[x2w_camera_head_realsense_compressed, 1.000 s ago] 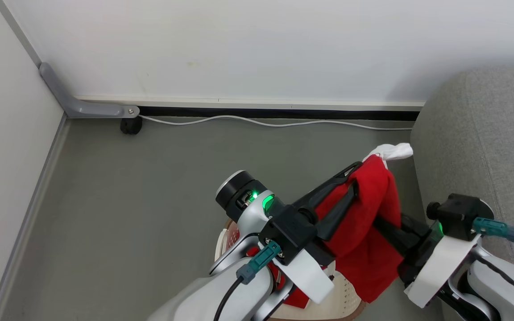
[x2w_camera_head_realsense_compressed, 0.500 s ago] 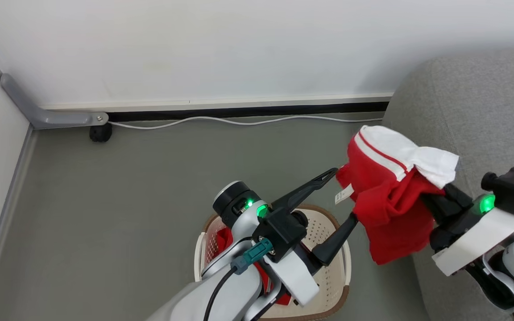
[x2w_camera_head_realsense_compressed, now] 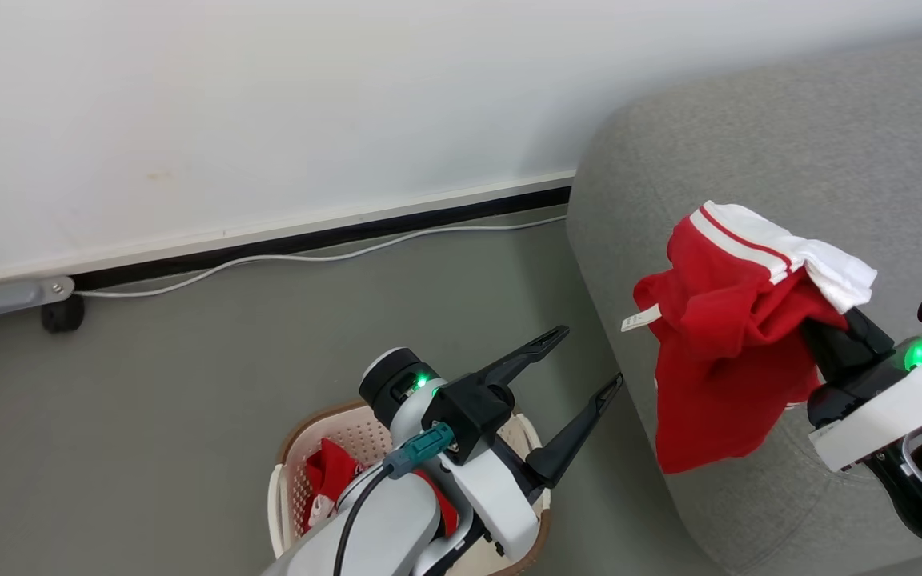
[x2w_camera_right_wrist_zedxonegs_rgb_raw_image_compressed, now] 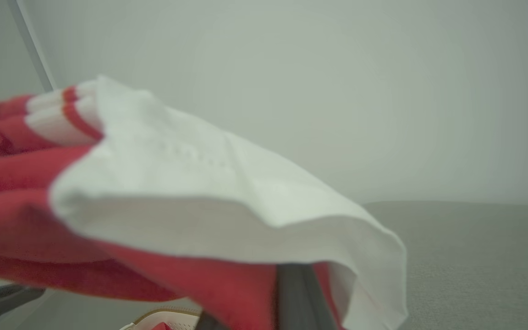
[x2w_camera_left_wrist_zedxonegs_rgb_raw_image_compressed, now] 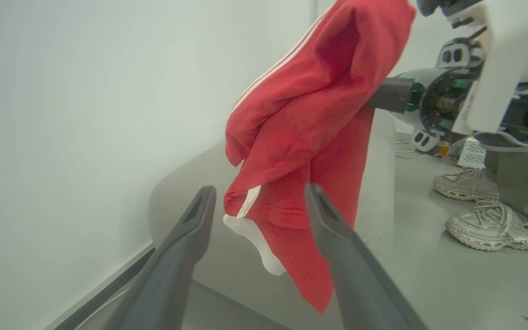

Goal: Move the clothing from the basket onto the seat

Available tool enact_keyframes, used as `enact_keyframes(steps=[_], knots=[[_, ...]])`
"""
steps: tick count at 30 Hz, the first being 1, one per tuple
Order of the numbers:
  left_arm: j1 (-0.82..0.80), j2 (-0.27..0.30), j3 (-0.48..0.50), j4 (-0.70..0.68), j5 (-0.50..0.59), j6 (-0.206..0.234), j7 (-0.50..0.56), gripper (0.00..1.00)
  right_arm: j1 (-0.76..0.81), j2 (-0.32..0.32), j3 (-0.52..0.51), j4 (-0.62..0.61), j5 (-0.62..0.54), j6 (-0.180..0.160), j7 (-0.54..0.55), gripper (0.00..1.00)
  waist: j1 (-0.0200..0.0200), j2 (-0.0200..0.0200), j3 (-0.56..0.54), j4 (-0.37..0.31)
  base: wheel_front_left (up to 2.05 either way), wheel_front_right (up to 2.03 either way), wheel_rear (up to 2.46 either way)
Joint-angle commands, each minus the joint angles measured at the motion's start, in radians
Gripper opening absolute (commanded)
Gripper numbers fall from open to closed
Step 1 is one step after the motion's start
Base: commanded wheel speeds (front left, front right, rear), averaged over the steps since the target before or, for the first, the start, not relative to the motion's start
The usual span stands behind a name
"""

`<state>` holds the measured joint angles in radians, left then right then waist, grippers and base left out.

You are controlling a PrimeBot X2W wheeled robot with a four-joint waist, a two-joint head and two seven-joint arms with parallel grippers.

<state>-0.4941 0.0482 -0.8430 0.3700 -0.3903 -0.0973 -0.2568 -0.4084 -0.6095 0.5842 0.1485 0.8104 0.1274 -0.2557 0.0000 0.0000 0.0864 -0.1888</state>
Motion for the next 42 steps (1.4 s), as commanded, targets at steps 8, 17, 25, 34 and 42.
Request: enact_keyframes(steps=[8,17,25,34,42], knots=[[0.003,0.002,0.058,-0.004,-0.021,-0.023,-0.005,1.00,0.029,-0.012,-0.042,-0.011,0.005,0.003,-0.006,0.00,0.0000,0.0000,-0.019,-0.146,0.00,0.00,0.00],[0.001,0.002,0.074,0.000,-0.016,-0.029,-0.005,1.00,0.042,-0.007,-0.079,-0.019,-0.003,0.003,-0.006,0.00,0.0000,0.0000,-0.015,-0.260,0.00,0.00,0.00],[0.001,0.002,0.087,-0.004,-0.008,-0.030,-0.005,1.00,0.064,-0.006,-0.125,-0.032,-0.002,0.003,-0.006,0.00,0.0000,0.0000,-0.002,-0.314,0.00,0.00,0.00],[-0.037,0.002,0.059,-0.016,0.004,-0.012,-0.005,1.00,0.091,-0.022,-0.220,-0.043,0.003,0.003,-0.006,0.00,0.0000,0.0000,0.066,-0.330,0.00,0.00,0.00],[-0.146,0.002,-0.030,-0.020,0.024,0.056,-0.005,1.00,0.000,-0.046,-0.356,0.011,-0.015,0.003,-0.006,0.00,0.0000,0.0000,0.210,-0.306,0.00,0.00,0.00]])
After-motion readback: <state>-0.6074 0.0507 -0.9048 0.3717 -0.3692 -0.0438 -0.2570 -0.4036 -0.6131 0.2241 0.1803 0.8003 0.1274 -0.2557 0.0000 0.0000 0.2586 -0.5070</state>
